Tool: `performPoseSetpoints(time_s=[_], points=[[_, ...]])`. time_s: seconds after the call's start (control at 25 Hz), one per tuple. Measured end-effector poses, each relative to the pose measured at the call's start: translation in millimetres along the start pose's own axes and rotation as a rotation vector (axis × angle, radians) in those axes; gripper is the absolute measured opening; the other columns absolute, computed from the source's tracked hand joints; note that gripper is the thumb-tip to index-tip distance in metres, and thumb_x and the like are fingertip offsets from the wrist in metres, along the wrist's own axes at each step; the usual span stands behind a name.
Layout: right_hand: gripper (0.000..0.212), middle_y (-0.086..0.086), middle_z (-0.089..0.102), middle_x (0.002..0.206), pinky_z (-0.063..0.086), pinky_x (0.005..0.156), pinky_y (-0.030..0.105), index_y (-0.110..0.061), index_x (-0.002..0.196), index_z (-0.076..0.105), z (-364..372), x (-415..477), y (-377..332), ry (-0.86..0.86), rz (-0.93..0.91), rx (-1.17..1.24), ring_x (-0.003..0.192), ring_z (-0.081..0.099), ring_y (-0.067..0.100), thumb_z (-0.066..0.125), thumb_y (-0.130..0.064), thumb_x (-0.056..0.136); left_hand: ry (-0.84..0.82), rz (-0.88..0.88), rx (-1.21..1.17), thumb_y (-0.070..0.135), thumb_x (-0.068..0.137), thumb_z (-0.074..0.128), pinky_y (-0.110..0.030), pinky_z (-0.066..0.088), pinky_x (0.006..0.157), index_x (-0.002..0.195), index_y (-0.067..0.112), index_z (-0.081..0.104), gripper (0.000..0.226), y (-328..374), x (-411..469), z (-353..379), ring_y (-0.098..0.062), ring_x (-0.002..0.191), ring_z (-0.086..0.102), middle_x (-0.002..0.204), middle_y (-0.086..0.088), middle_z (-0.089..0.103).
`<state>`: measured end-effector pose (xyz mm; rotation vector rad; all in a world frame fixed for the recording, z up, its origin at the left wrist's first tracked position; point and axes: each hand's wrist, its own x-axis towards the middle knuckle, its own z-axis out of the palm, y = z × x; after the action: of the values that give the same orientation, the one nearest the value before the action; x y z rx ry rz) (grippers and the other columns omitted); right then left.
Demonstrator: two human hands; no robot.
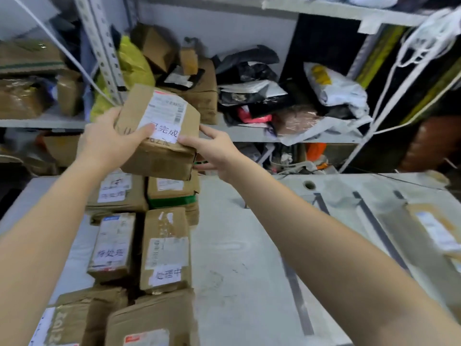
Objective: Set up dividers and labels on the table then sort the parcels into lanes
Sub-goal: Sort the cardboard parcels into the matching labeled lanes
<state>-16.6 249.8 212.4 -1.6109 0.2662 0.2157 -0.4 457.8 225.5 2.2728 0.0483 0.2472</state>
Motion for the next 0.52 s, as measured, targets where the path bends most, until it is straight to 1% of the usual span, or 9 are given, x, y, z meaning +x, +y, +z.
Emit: performPoseSetpoints(time_s=[0.08,0.12,0.16,0.2,0.28,0.32,0.4,0.52], points=[[0.085,0.000,0.064,0.136,0.065,0.072,0.032,-0.028,0.156,0.041,-44,-22,0,0.044,-0.020,0.026,0.105,0.069,0.017,0.085,-0.028,0.083,-0.020,0.063,-0.045,0.066,0.078,0.071,-0.047,0.051,0.099,0.128,0.037,0.062,0.058,32,-17,26,-0.022,0.112,0.063,0.120,0.008,0.069],[0.083,-0.001,0.065,0.132,0.064,0.067,0.028,-0.028,0.155,0.043,-66,-33,1,0.064,-0.035,0.034,0.100,0.069,0.013,0.085,-0.027,0.083,-0.018,0.087,-0.045,0.068,0.075,0.069,-0.049,0.052,0.098,0.122,0.039,0.063,0.055,48,-27,39,-0.020,0.109,0.065,0.114,0.012,0.070],[0.082,-0.003,0.067,0.127,0.063,0.065,0.026,-0.029,0.154,0.044,-86,-45,2,0.088,-0.048,0.042,0.097,0.069,0.011,0.085,-0.027,0.083,-0.018,0.103,-0.057,0.071,0.073,0.067,-0.049,0.052,0.098,0.119,0.041,0.063,0.055,62,-36,52,-0.019,0.108,0.065,0.111,0.015,0.071],[0.082,-0.003,0.068,0.126,0.064,0.070,0.029,-0.029,0.153,0.046,-106,-55,6,0.108,-0.060,0.044,0.098,0.071,0.012,0.086,-0.027,0.082,-0.022,0.106,-0.065,0.072,0.072,0.066,-0.050,0.052,0.098,0.120,0.042,0.062,0.056,76,-46,65,-0.020,0.108,0.066,0.111,0.015,0.071],[0.080,-0.002,0.070,0.126,0.064,0.083,0.039,-0.029,0.151,0.049,-160,-79,19,0.129,-0.077,0.045,0.102,0.073,0.018,0.087,-0.027,0.080,-0.046,0.118,-0.072,0.071,0.073,0.065,-0.050,0.051,0.100,0.124,0.044,0.060,0.058,113,-74,102,-0.020,0.110,0.065,0.113,0.014,0.071],[0.077,-0.002,0.071,0.125,0.064,0.085,0.042,-0.029,0.149,0.052,-185,-91,25,0.126,-0.079,0.054,0.103,0.074,0.019,0.086,-0.025,0.081,-0.060,0.128,-0.066,0.069,0.075,0.065,-0.048,0.051,0.101,0.126,0.043,0.060,0.057,130,-88,119,-0.019,0.111,0.064,0.114,0.014,0.071],[0.069,-0.002,0.073,0.120,0.065,0.078,0.039,-0.029,0.146,0.056,-238,-118,36,0.127,-0.077,0.058,0.102,0.074,0.019,0.084,-0.022,0.083,-0.073,0.148,-0.069,0.064,0.083,0.064,-0.043,0.049,0.101,0.130,0.039,0.058,0.053,161,-117,155,-0.017,0.111,0.061,0.116,0.016,0.066],[0.072,-0.001,0.071,0.124,0.065,0.068,0.032,-0.030,0.147,0.055,-323,-153,54,0.149,-0.078,0.051,0.099,0.073,0.017,0.085,-0.024,0.081,-0.095,0.167,-0.077,0.058,0.092,0.058,-0.037,0.043,0.092,0.138,0.034,0.053,0.052,208,-163,217,-0.015,0.109,0.054,0.115,0.015,0.058]])
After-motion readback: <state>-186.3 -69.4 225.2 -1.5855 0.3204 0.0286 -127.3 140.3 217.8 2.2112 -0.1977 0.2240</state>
